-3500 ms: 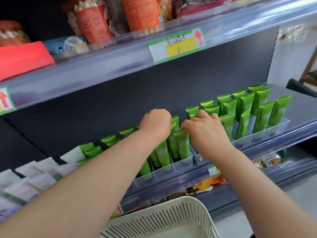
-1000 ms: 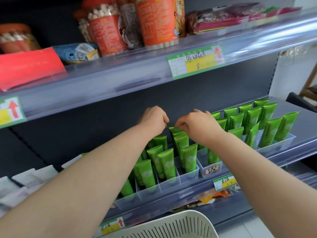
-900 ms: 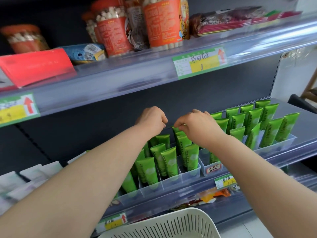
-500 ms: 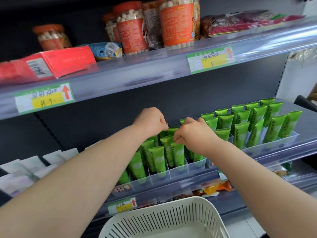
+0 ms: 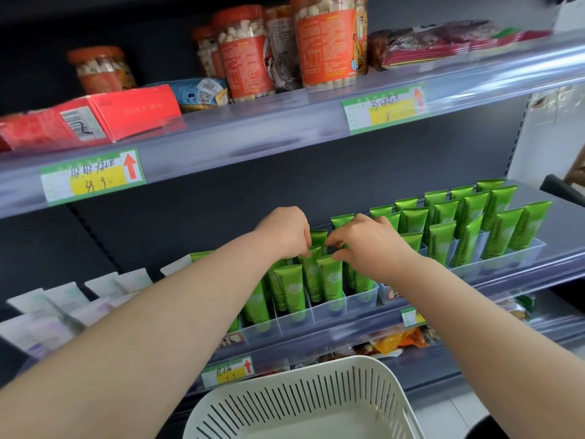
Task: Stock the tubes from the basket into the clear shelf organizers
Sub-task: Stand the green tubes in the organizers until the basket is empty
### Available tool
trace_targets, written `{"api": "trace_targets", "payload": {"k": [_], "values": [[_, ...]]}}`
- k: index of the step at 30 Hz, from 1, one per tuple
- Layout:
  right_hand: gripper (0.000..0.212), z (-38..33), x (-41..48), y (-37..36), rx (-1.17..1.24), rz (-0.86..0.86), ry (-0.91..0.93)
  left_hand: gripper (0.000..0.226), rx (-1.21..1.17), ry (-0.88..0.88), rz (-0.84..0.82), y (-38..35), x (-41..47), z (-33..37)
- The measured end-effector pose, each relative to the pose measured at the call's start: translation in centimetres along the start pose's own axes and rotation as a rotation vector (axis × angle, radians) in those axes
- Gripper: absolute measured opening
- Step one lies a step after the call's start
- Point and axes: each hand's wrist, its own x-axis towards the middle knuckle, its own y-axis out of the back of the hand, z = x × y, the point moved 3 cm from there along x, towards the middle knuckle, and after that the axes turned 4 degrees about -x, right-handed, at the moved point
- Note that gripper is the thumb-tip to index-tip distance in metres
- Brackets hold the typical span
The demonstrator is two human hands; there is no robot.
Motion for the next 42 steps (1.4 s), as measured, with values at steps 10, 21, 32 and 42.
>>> {"api": "trace_targets", "payload": {"k": [10,21,32,42], "values": [[0.030,1.4,-1.0,0.3,0.012,0.050,-0.065,0.020,0.084,-0.090,0.130,-0.4,0.0,1.9],[0.029,1.7,-1.1,0.3,0.048,0.041,-0.094,0.007,-0.055,-0.053,0.091,-0.1,0.1,1.2],[0.027,0.9,1.4,0.8,0.093,0.109,-0.123,0.023,-0.112,0.071,0.231,1.6,0.6,-1.9],[0.018,0.7,5.3,-0.1,0.060,0.043,-0.146,0.010,-0.115,0.048,0.244,1.0,2.3,-2.9]]}}
